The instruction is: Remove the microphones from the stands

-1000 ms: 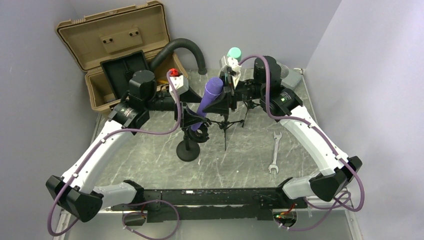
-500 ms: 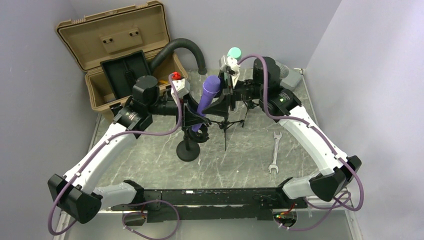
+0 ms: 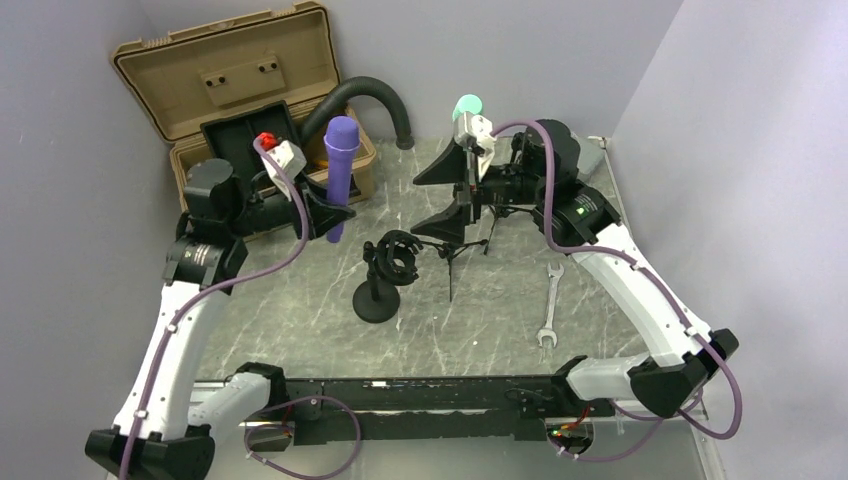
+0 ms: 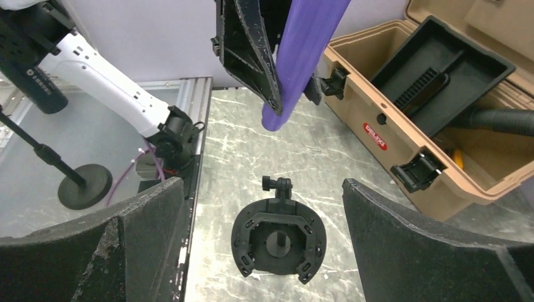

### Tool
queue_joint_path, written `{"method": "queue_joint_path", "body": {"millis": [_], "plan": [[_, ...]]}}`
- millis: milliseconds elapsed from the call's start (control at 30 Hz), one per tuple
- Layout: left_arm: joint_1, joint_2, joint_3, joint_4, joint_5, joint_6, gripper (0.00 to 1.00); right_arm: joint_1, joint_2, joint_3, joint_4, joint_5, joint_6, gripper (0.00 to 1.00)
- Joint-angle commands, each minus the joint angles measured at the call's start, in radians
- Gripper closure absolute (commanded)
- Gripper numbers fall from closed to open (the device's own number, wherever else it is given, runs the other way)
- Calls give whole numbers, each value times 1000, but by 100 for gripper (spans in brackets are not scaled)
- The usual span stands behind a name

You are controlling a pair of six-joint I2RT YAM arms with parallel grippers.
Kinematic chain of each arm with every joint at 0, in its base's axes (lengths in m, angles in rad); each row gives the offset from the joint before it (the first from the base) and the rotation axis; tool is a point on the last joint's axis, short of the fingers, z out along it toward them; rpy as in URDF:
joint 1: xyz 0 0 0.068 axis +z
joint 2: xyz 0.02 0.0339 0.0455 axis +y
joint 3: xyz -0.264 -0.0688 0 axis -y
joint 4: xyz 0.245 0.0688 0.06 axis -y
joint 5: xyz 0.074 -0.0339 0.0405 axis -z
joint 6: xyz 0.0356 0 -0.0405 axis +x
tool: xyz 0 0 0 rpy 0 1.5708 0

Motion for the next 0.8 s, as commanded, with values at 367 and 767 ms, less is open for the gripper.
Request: {"method": "queue_joint_path", "body": {"millis": [367, 767], "plan": [[161, -20, -436, -123, -445, 112, 100, -28, -86, -69, 1, 51, -70, 0], [166, 246, -444, -168, -446, 34, 100, -48, -58, -135, 86, 26, -5, 0]]}}
